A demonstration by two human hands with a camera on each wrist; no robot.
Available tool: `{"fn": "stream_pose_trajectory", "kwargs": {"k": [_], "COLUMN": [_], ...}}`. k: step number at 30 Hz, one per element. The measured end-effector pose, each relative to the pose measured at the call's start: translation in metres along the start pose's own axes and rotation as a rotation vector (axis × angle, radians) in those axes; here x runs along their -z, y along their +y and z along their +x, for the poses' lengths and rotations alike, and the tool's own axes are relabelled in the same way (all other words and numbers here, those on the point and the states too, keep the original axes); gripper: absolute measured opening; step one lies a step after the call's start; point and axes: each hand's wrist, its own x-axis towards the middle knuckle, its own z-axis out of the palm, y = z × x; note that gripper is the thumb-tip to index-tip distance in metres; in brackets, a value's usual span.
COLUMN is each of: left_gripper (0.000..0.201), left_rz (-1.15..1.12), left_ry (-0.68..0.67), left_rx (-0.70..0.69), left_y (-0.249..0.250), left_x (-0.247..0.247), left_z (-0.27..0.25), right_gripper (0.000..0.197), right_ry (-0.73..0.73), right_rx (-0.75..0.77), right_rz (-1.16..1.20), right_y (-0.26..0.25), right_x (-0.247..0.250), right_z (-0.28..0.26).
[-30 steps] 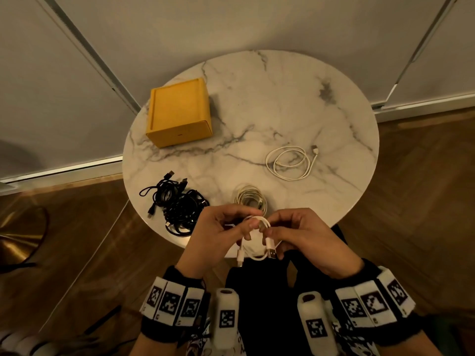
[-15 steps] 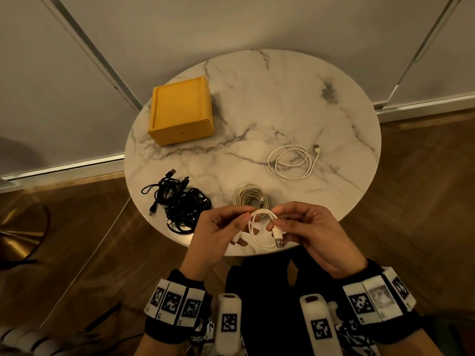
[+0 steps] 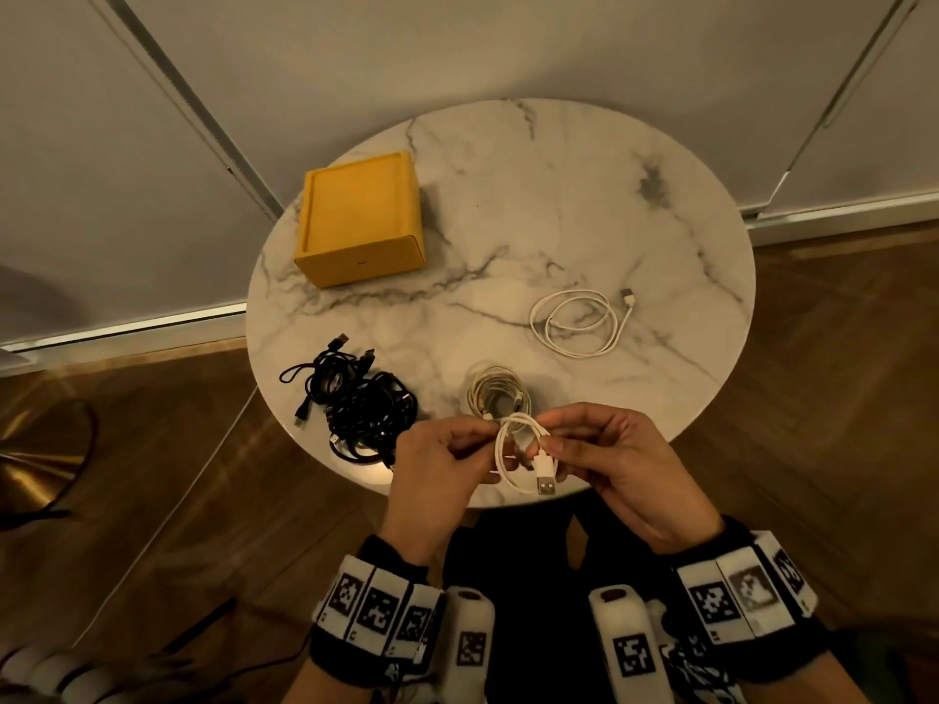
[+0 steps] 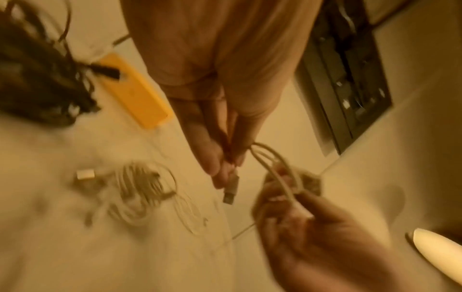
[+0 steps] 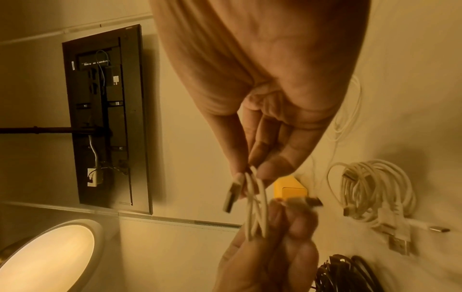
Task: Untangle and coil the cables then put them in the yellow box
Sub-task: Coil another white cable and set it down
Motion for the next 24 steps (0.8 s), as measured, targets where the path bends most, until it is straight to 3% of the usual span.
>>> {"fn": "stream_pose_trajectory", "kwargs": {"k": [5,10,14,17,20,22,24], "left_gripper": [0.017,0.020,0.020,0.017,0.036,0.040,0.020], "left_rz": [-0.490,-0.343,-0.491,-0.741,-0.910,-0.794,-0.471], "left_ry": [0.010,0.050,0.076,0.019,-0.147,-0.185,-0.102], "left_rx": [0.311,0.243,0.390,0.518,0.601,0.596,0.457], "left_y": [0.009,0.004,-0.004,-0.007,-0.012,-0.014,-0.015], "left_x": [-0.012,-0.014,-0.014,-0.011,-0.003,-0.001,0.000], "left_z": [-0.005,-0.007,-0.005,-0.006,-0.007,-0.004,0.002], "right_gripper": [0.020,0.021,0.020,0.017,0.017,0.017,0.018], "right_ry": [0.051,0.025,-0.008,-0.007,-0.014,-0.010,-0.014], "right_rx": [0.115,0.148,0.154,0.144,0.119,0.112,0.074], "right_rz": [-0.115,-0.194,-0.220,-0.210,-0.209,-0.273,-0.330], "right_y": [-0.001,0.001,0.002,0.006,0.009,0.010,0.012], "right_x": [0.005,0.005,0.002,0.005,0.009,0.012,0.013], "right_z": [0.001,0.002,0.003,0.006,0.008,0.010,0.015]}}
